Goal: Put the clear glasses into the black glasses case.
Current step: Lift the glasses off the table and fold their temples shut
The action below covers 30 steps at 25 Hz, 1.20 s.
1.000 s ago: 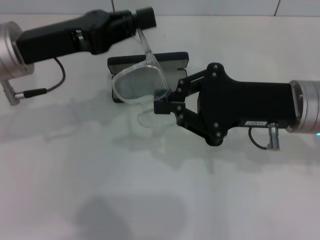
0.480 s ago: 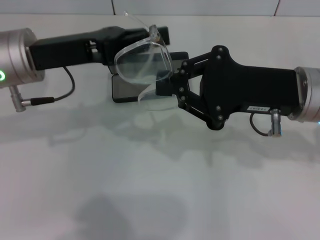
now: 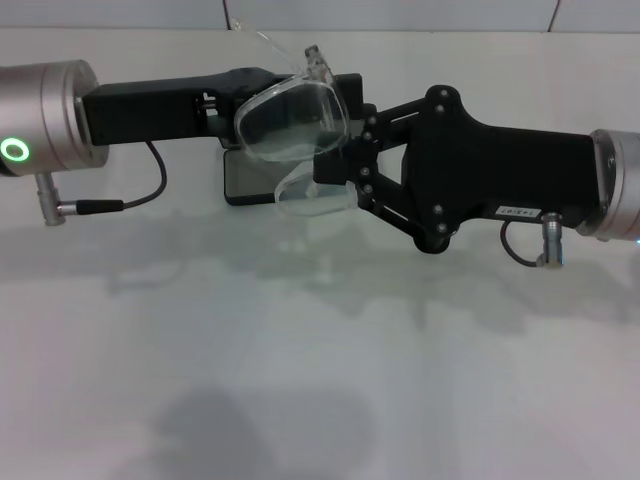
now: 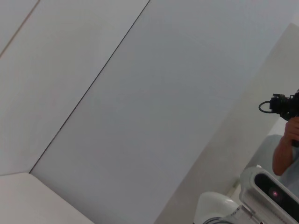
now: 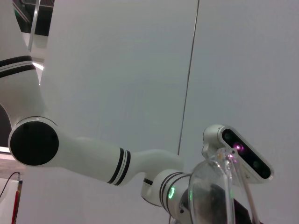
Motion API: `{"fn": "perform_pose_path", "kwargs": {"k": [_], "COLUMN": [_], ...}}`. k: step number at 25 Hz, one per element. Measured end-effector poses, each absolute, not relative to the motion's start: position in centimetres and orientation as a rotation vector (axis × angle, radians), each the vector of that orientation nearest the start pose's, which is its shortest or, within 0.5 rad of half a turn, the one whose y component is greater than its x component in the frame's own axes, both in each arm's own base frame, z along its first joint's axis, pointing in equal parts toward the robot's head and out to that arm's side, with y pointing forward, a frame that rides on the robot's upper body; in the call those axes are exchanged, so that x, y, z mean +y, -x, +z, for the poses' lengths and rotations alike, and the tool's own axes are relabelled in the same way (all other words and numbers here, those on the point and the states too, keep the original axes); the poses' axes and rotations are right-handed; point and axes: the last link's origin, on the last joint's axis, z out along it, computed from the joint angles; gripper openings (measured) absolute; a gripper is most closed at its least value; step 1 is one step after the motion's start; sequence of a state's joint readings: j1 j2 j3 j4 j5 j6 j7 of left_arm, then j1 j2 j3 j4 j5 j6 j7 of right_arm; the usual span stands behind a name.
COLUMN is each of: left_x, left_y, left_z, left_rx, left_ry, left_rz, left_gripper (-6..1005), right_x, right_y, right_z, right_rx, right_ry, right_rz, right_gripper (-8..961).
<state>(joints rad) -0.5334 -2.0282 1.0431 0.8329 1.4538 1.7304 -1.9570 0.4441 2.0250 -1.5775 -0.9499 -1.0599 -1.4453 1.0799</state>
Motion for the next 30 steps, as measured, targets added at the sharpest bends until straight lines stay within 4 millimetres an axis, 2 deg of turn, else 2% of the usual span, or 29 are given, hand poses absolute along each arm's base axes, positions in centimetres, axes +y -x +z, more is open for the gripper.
{"fn": "perform_pose_path", "kwargs": {"k": [4,9,16,22,25,30], "left_x": [33.2,33.6,33.7,33.8,33.5,32.7], "left_y": [16.7,17.6,20.7,22.3,22.2,21.0], "left_z": [3.8,5.5,7.4,6.5,5.9,4.5], "left_rx": [-0.961,-0.913,-0.702,-0.607,-0.54,-0.44], "left_ry": [2.848,2.714,2.43,2.37,2.386,2.508], "left_rz": [-1.273,-1.369,-1.447,-1.381,-1.361,-1.349], "left_gripper": [49,50,50,50,49,50], "right_x": [30.8,30.7,30.0,28.4,27.9,28.0], "right_y": [-12.3,-12.4,-12.3,-11.9,-12.0,-12.0], "right_z": [-1.8,-1.9,-1.6,-0.4,-0.1,-0.2], "right_rx": [-0.246,-0.242,-0.26,-0.362,-0.412,-0.415], "right_ry": [2.713,2.717,2.706,2.67,2.65,2.653], "right_rz": [1.262,1.265,1.334,1.498,1.539,1.538], "right_gripper": [72,73,71,69,69,69]}}
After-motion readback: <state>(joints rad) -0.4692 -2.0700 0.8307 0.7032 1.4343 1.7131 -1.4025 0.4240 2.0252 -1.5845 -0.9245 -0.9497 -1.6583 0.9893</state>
